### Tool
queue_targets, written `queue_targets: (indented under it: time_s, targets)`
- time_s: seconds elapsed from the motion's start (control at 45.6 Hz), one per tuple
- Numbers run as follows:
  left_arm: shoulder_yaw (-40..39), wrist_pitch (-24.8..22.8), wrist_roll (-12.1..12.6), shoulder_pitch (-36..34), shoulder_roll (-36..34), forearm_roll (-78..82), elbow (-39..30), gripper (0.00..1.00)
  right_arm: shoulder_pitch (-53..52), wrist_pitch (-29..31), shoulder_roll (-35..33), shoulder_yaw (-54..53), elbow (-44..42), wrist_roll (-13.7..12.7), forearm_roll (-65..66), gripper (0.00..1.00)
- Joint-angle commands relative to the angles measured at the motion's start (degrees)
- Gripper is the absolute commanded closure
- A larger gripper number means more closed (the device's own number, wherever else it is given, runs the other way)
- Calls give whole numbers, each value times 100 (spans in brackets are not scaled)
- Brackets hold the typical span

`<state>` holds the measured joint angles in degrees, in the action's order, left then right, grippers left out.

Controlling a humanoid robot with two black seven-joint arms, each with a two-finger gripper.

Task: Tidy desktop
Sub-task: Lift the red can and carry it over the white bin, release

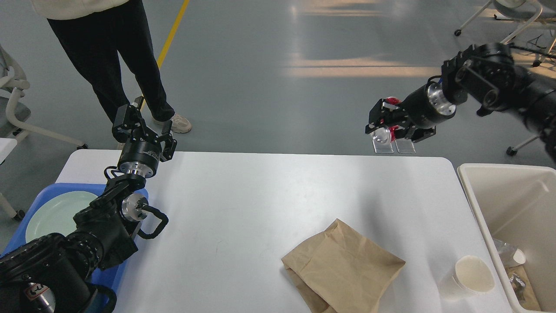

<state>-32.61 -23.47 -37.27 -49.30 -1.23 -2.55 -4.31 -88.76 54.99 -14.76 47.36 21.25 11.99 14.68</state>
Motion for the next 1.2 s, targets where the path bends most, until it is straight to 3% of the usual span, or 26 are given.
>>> queue_targets:
  time_s: [0.0, 0.219, 0.438, 0.635, 0.767, 1.008, 1.183]
  targets:
    - [0, 0, 0, -1, 0, 1, 0, 3, -878, 1, -431, 449, 432, 14, 0, 100]
    - [0, 0, 0, -1, 0, 1, 0, 3, -2057, 1, -1055, 1635, 741, -4, 8, 100]
    - [0, 0, 0, 8, 0, 1, 0, 3, -1979, 1, -1740, 2734, 697, -30, 35, 100]
    - [0, 0, 0, -1, 0, 1, 0, 3, -1452, -40, -2470, 3060, 697, -48, 35, 100]
    - [0, 0, 0, -1, 0, 1, 0, 3, -714, -1049, -2813, 2999, 697, -48, -61, 100]
    - [0, 0, 0, -1, 0, 1, 0, 3, 893, -3773, -3059, 2341, 697, -48, -193, 100]
    - [0, 0, 0, 8, 0, 1, 0, 3, 2344, -5005, -2998, 1286, 495, -13, -817, 100]
